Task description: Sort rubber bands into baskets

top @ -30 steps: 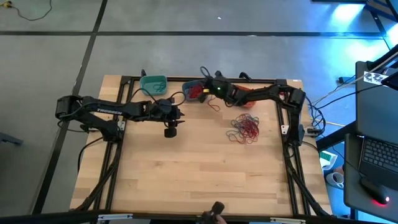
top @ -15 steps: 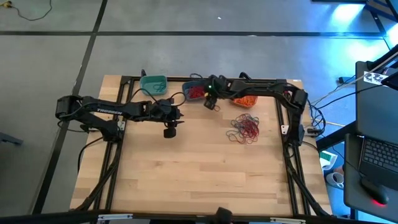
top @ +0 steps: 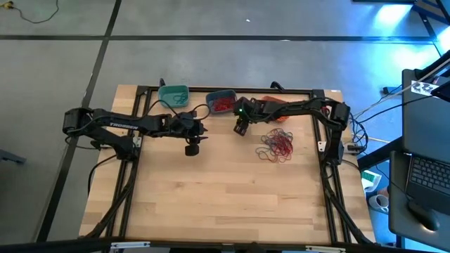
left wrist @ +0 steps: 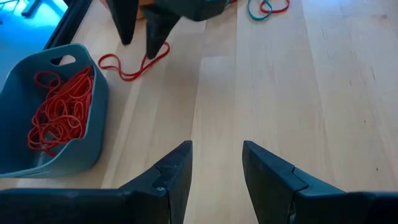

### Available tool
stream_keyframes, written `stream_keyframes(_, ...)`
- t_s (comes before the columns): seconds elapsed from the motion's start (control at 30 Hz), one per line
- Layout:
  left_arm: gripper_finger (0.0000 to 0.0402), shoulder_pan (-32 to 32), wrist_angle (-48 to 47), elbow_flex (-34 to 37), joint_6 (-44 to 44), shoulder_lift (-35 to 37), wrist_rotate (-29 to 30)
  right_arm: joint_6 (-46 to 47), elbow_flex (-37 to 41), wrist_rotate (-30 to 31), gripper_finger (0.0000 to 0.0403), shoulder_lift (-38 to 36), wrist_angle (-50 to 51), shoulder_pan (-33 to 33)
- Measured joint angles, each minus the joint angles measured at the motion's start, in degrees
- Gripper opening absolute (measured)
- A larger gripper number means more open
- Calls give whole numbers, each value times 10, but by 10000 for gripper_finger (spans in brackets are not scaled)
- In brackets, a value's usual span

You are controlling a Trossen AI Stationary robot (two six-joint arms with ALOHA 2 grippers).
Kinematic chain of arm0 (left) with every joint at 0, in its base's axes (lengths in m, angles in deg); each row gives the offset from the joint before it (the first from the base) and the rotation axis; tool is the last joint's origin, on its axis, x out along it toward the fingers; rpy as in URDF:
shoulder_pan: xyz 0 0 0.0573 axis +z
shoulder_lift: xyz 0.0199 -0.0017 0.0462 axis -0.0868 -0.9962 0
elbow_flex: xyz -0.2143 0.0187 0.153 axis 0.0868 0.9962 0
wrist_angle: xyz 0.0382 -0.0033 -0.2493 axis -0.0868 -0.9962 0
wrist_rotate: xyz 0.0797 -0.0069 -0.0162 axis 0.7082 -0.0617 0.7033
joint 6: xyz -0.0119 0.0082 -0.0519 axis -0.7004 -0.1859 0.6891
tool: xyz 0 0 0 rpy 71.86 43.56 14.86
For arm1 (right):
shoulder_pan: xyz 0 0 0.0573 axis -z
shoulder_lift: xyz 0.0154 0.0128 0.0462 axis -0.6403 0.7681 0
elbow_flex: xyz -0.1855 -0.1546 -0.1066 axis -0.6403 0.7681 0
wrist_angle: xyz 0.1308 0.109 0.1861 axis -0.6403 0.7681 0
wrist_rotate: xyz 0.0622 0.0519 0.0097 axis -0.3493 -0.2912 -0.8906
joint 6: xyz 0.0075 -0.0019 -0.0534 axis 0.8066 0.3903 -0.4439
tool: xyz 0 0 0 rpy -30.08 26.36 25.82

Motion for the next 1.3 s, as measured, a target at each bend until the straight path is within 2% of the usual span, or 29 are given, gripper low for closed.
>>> stream_keyframes(0.23, 138, 0, 5, 0, -2, 0, 0, 63, 69, -67, 170, 1, -145, 32)
stream_keyframes(0.53, 138, 0, 5, 0, -2, 0, 0, 60, 76, -86, 140, 32, -181, 33)
stream_keyframes(0.83, 138, 0, 5, 0, -3, 0, 0, 32, 75, -81, 104, 37, -186, 33)
stream_keyframes(1.03, 138, 0, 5, 0, -3, 0, 0, 14, 75, -80, 37, 38, -184, 29)
stream_keyframes(1.13, 138, 0, 5, 0, -3, 0, 0, -4, 75, -54, 8, 37, -183, 18)
stream_keyframes(1.3, 138, 0, 5, 0, -5, 0, 0, -21, 77, -14, 13, 23, -167, -4)
